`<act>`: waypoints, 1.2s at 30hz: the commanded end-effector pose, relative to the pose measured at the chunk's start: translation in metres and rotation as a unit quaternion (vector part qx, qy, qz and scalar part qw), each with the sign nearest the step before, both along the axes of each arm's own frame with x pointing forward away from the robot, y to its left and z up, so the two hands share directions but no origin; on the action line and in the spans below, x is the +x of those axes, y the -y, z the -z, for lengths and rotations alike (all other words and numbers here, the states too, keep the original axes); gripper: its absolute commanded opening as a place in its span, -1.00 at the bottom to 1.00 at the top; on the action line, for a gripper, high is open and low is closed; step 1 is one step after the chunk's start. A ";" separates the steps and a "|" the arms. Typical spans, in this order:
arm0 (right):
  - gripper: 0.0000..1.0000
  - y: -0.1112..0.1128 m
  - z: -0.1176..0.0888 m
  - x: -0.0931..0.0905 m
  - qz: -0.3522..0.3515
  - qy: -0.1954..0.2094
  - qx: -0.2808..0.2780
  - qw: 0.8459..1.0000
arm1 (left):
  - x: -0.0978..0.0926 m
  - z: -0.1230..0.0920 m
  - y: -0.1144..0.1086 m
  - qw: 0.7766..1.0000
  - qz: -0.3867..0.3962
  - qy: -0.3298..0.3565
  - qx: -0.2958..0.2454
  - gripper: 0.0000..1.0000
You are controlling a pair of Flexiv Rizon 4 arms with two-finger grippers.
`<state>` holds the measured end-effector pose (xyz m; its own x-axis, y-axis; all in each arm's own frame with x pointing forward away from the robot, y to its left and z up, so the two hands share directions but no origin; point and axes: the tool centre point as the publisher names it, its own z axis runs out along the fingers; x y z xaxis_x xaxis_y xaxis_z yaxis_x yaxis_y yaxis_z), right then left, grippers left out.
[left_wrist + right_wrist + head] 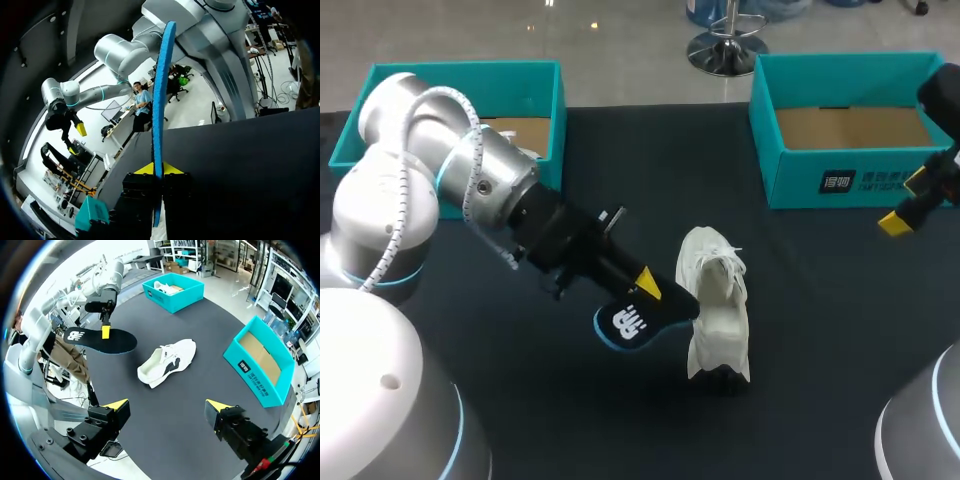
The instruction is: Take the shoe out of the shoebox, open the shoe tongue, remove and reinsert the insole, then place the shoe into the shoebox
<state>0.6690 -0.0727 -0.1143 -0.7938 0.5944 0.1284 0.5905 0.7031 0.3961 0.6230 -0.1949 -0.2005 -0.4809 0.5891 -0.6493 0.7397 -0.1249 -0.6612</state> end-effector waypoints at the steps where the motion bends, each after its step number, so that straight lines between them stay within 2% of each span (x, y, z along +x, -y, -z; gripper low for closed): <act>1: 1.00 0.001 0.002 -0.001 0.001 0.002 0.000 1.000 | -0.003 0.012 0.019 1.000 0.000 0.010 -0.019 -1.00; 8: 1.00 0.001 0.002 -0.001 0.001 0.002 0.000 1.000 | -0.007 0.023 0.026 0.997 -0.016 0.034 -0.068 -1.00; 12: 1.00 0.001 0.002 -0.001 0.001 0.002 0.000 1.000 | -0.007 0.031 0.024 0.993 -0.023 0.071 -0.091 -1.00; 24: 1.00 0.001 0.002 -0.001 0.001 0.002 0.000 1.000 | -0.001 0.053 0.028 0.988 -0.036 0.116 -0.098 -1.00; 36: 1.00 0.001 0.002 -0.001 0.001 0.002 0.000 1.000 | 0.009 0.068 0.029 0.989 -0.049 0.112 -0.087 -1.00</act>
<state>0.6649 -0.0744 -0.1163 -0.7936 0.5958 0.1233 0.5885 0.7003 0.4039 0.6300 -0.2203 -0.2658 -0.3639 0.4173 -0.8328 0.8793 -0.1412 -0.4549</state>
